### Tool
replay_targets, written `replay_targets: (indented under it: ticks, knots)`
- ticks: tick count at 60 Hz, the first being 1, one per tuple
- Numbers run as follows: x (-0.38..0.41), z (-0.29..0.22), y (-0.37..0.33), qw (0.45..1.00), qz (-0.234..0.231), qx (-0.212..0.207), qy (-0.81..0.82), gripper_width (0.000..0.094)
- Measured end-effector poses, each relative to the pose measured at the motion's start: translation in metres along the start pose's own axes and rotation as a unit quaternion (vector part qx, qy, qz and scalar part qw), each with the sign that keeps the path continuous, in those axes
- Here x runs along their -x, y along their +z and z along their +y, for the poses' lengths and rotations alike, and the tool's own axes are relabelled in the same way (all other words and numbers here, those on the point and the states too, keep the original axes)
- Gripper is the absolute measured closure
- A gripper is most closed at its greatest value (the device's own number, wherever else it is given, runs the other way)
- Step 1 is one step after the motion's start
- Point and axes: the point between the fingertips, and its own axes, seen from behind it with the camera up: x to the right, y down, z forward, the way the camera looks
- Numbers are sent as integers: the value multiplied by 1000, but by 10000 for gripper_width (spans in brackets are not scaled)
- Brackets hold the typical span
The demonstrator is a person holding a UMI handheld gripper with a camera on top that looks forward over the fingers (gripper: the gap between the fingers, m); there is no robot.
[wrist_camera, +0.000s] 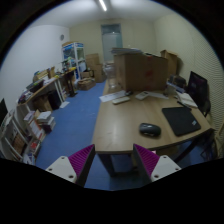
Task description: Arrange mouse
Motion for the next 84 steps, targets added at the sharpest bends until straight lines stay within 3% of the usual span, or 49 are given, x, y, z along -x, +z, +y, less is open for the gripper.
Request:
replay_targets:
  ticks: [10, 18, 26, 41, 44, 49, 60, 68, 76, 84]
  knots:
    - [-103, -19, 51, 999, 8, -28, -18, 158]
    - [-159, -2, 96, 999, 7, -9, -49, 159]
    - [-182, 20, 134, 996, -15, 18, -83, 128]
    - [-182, -24, 189, 996, -47, -22, -74, 170]
    - [-181, -30, 198, 996, -43, -28, -70, 198]
    - [-183, -39, 208, 997, -23, -40, -56, 429]
    - [-188, -39, 210, 1000, 15, -16, -18, 549]
    - [-180, -45, 202, 1000, -13, 9, 5, 608]
    - [-204, -145, 156, 997, -16, -77, -20, 607]
    - [-288, -242, 115, 985, 24, -169, -12, 611]
